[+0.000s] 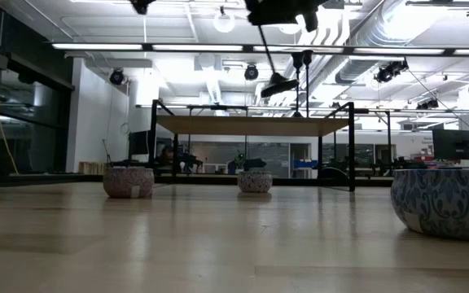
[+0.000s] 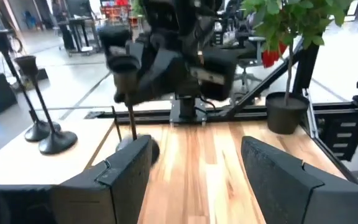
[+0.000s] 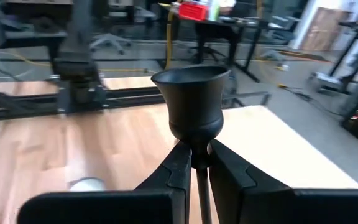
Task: Pick & Place candle stick holders
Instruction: Put the black candle holder on the shelf
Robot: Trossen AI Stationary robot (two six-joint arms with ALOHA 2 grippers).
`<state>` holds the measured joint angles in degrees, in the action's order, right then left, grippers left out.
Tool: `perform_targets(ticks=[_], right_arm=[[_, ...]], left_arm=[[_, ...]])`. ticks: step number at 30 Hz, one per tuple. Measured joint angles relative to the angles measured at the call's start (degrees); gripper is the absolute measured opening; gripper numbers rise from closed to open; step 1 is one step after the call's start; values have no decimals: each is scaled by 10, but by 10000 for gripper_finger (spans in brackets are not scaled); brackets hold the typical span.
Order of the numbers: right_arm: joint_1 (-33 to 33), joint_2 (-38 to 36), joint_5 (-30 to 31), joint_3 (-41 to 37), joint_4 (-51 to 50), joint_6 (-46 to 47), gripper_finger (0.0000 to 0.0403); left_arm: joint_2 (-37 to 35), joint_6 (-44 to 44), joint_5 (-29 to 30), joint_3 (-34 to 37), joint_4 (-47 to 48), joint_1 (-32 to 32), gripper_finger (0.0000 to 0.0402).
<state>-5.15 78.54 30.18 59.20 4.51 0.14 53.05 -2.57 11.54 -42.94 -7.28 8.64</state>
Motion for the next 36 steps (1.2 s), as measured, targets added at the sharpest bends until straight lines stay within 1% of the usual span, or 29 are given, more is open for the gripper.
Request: perform_targets(ticks=[4, 8, 12, 15, 20, 26, 31, 36], right_arm=[[0, -28, 40, 0, -42, 0, 30], [0, -59, 75, 0, -76, 0, 30], [1, -80, 122, 0, -121, 0, 30], [5, -92, 153, 0, -153, 10, 30], [15, -98, 176, 0, -198, 42, 30], [24, -98, 192, 0, -212, 62, 30], [26, -97, 192, 0, -209, 79, 30], [25, -95, 185, 0, -170, 88, 32]], left_arm=[[-41, 22, 3, 0, 68, 0, 246], [-74, 41, 26, 0, 124, 0, 246], [-92, 46, 47, 0, 164, 0, 246], [-95, 56, 51, 0, 183, 0, 246], [-95, 59, 56, 0, 199, 0, 246], [-96, 61, 60, 0, 211, 0, 246], [-97, 76, 60, 0, 225, 0, 246], [-98, 76, 60, 0, 234, 0, 246]])
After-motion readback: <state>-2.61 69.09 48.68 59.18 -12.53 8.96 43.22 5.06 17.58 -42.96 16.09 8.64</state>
